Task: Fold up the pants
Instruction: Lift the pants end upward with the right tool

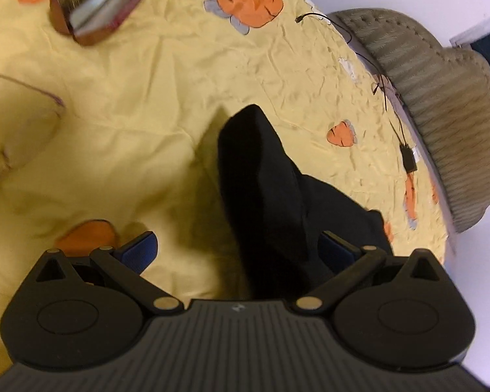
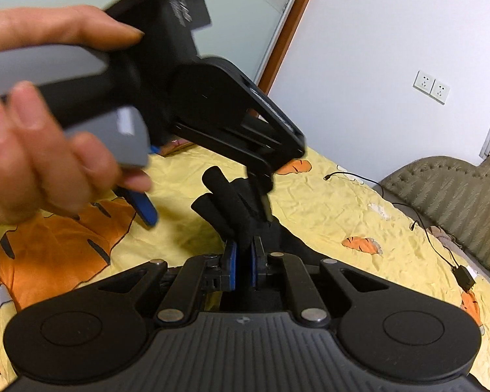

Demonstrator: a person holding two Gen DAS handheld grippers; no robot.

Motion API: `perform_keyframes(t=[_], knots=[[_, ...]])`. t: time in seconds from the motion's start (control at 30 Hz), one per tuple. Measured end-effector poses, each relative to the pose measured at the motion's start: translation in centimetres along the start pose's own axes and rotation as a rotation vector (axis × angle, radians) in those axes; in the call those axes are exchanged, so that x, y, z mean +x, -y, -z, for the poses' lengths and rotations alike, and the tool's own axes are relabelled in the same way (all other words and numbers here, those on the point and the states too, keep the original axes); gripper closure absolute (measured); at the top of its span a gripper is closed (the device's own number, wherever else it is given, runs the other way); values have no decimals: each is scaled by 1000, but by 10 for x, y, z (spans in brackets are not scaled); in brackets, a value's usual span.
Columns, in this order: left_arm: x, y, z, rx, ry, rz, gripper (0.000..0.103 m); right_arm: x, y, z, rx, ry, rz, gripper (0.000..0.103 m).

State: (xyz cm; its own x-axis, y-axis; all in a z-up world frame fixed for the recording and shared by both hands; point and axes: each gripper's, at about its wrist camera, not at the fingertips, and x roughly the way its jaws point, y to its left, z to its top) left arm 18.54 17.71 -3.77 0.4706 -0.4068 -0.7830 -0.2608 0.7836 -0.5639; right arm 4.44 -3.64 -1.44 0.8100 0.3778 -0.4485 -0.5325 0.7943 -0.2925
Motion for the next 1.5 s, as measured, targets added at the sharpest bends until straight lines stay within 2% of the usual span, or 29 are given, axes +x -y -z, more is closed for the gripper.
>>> perform_keyframes(t=[0.1,0.17,0.23,0.27,0.3,0.4,0.6,0.67,0.73,0.8,0.97,1.13,1.17,1.23,1.3,1.33,1.5], knots=[[8,-3,-4,-57,12,31,1,-1,2,1,1,0,-6,95],[10,-3,-5,-49,28,49,17,0,3,2,2,0,-5,95],[10,3,-5,-13,30,27,47,0,5,2,4,0,-5,95],[9,5,-4,-3,31,41,56,1,5,2,5,-2,-7,95],[8,8,-3,8,31,58,76,2,6,3,7,-6,-13,95],[5,21,-1,59,50,22,84,2,4,3,4,-7,-21,95],[0,46,11,191,103,-61,88,-14,5,12,-20,-35,-19,90],[-2,54,17,225,121,-81,88,-22,12,20,9,-64,17,71],[-4,60,20,243,133,-94,88,-28,18,28,64,-76,28,43],[-6,65,23,247,140,-104,88,-29,13,32,56,-64,62,38],[-11,86,31,311,147,-136,88,-25,-6,31,5,-47,71,38],[-11,102,39,352,156,-142,89,-11,11,31,165,-73,10,40],[-11,104,40,353,156,-140,89,-11,14,31,197,-64,-6,45],[-13,107,42,356,157,-136,89,-8,18,30,232,-71,-18,70],[-14,109,43,364,158,-137,89,-7,22,29,249,-56,-10,79],[-15,111,44,368,158,-137,89,-7,24,29,254,-53,-8,88],[-19,122,49,402,161,-140,89,-19,26,32,253,-29,1,94]])
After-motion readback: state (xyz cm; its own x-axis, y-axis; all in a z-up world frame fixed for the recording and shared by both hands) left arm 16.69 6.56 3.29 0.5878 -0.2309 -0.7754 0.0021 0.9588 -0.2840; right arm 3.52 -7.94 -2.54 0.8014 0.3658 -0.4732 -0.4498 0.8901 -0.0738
